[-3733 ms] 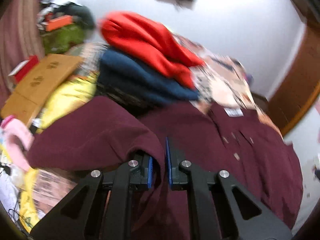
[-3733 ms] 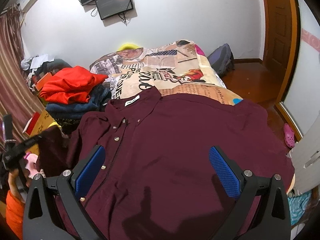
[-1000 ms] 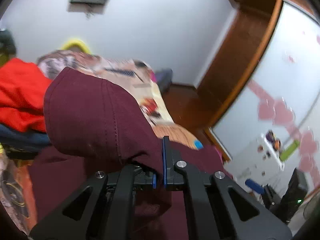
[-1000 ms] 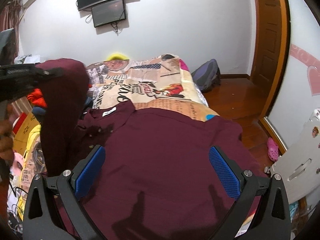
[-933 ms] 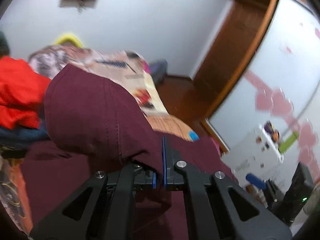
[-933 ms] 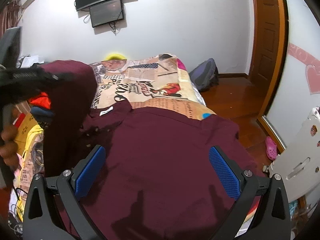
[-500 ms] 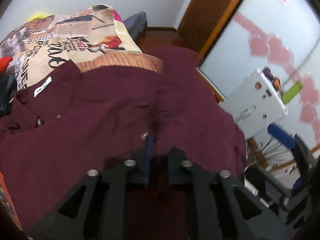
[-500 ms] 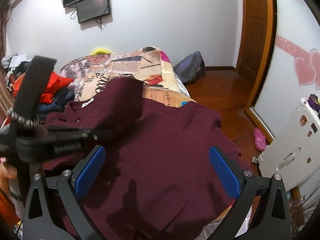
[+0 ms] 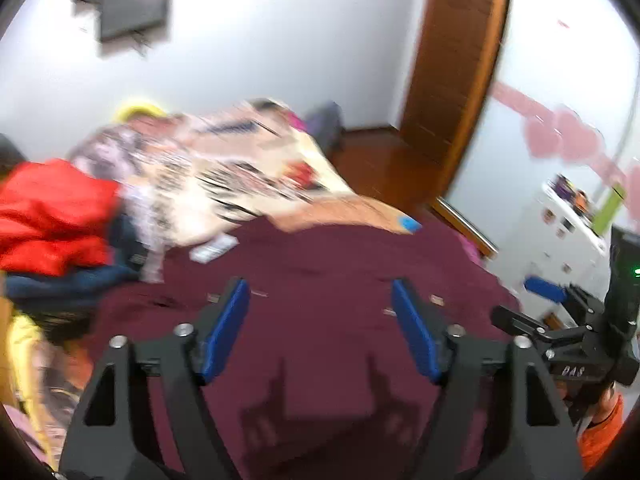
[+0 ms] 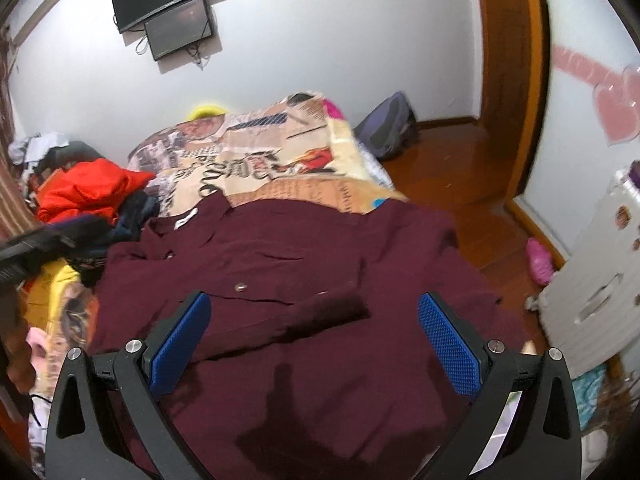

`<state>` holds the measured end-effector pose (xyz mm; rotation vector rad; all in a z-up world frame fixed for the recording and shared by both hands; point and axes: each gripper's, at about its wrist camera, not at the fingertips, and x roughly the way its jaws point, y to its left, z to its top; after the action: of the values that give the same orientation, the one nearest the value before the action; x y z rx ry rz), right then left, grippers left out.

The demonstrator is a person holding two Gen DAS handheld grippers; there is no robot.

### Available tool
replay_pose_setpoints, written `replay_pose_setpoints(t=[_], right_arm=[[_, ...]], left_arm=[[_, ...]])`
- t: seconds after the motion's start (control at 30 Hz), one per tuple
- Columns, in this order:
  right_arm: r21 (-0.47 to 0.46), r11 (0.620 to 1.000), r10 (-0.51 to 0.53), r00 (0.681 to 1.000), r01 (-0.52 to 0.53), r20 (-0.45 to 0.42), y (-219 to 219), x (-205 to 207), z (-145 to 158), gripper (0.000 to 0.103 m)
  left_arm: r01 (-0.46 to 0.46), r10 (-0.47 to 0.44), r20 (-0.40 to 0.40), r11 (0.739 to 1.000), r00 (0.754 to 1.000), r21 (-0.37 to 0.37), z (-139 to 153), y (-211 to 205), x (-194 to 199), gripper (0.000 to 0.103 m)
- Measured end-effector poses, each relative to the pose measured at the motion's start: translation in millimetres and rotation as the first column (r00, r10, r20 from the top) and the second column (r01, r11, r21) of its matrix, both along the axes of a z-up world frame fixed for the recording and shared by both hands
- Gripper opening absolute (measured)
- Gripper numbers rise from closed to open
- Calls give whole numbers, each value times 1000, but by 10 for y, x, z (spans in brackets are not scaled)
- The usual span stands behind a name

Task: Fold large clothes

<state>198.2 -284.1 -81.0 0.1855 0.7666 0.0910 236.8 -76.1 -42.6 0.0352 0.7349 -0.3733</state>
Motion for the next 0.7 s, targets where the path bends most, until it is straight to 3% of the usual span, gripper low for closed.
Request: replay_pose_setpoints(t=[0.03, 0.2, 0.4, 0.5, 0.57, 0.63, 0.7], right_arm=[[26, 1000, 8, 1000, -7, -23, 13, 52, -52, 103], [148, 989, 24, 992, -5, -127, 19, 225, -332, 103], [255, 966, 7, 979, 46, -204, -28, 396, -573, 89], [300, 950, -11, 970, 86, -242, -91, 493, -689, 73], [312, 942, -38, 966, 120, -257, -142, 529, -737, 55], [301, 943, -60, 964, 139, -258, -185, 553, -739, 43], [312, 941, -54, 967, 133, -249, -203, 572, -704, 37]], left_arm=[[-23, 23, 15, 1000, 1000, 9, 27, 111, -2, 87], [-215, 207, 71, 969, 976, 123, 39, 909, 1, 88], [-336, 345, -42, 931, 938, 146, -427, 1682, -48, 89], [-364, 384, -146, 920, 912, 148, -828, 1861, -79, 89], [-369, 391, -202, 919, 898, 139, -1065, 1880, -121, 89], [-364, 383, -268, 924, 884, 121, -1320, 1863, -157, 89], [-348, 368, -305, 930, 878, 119, -1492, 1789, -196, 89]])
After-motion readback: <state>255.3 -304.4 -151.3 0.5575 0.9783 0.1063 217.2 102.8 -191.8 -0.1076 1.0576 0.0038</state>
